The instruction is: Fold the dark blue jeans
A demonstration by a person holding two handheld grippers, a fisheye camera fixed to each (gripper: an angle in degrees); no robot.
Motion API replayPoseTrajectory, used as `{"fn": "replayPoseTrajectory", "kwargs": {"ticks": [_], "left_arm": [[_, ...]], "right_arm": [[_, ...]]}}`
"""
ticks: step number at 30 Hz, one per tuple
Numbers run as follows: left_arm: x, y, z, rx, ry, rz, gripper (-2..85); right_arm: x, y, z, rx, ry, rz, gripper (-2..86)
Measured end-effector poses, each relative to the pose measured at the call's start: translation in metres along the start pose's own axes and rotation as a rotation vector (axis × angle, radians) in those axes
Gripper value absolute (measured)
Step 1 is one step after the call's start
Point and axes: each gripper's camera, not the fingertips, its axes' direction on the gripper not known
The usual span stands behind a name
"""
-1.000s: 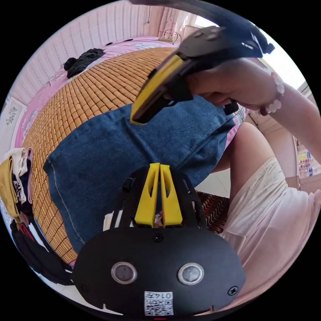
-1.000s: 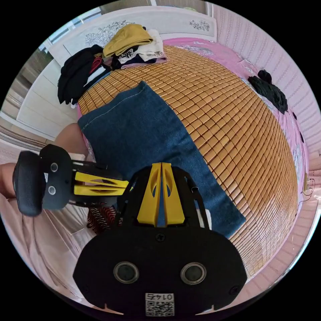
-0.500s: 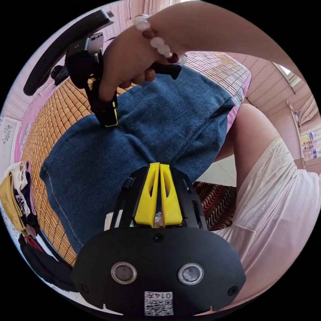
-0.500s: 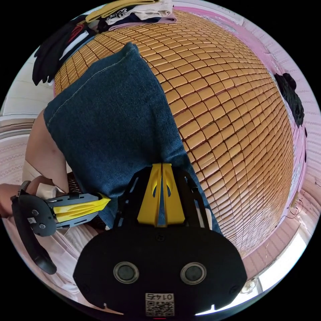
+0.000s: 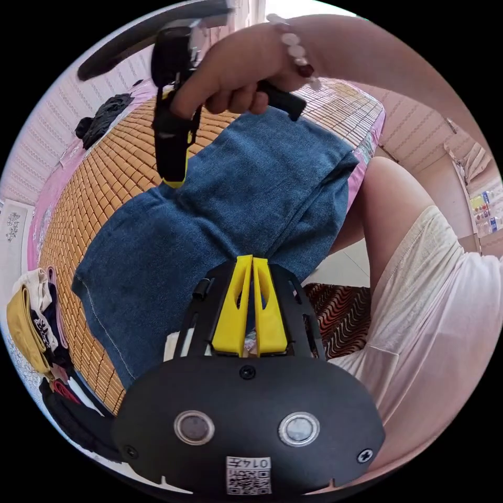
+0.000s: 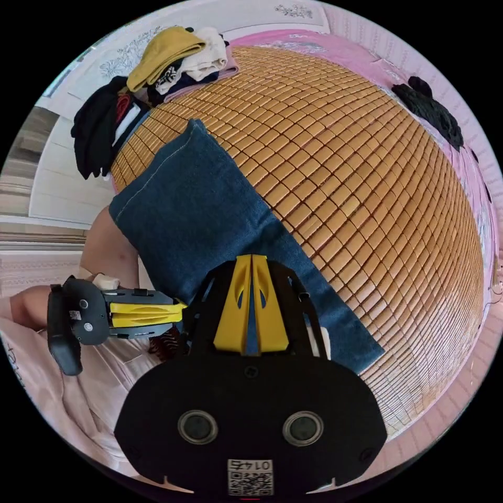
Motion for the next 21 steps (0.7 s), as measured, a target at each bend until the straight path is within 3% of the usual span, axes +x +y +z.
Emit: {"fn": "replayPoseTrajectory", "kwargs": {"ticks": [4, 6, 10, 13, 17, 21], "left_arm": [[0.03, -0.006, -0.021, 0.123, 0.021, 0.098, 3.6], [0.054, -0.014, -0.025, 0.166, 0.074, 0.187, 8.6], [0.084, -0.026, -0.026, 0.21, 0.071, 0.268, 13.0], [0.101, -0.031, -0.027, 0.25, 0.04, 0.292, 16.7], [0.115, -0.037, -0.031, 0.258, 0.002, 0.307, 19.3], [0.117, -0.04, -0.042, 0.3, -0.121, 0.174, 15.5]], "right_arm": [[0.078, 0.157, -0.053, 0.197, -0.023, 0.34, 2.4], [0.105, 0.22, -0.053, 0.203, -0.025, 0.471, 6.7], [0.143, 0.304, -0.013, 0.154, -0.231, 0.641, 13.4], [0.161, 0.335, -0.002, 0.228, -0.408, 0.675, 8.7], [0.15, 0.357, -0.05, 0.394, -0.507, 0.552, 4.4], [0.124, 0.366, -0.079, 0.461, -0.58, 0.425, 4.0]]}}
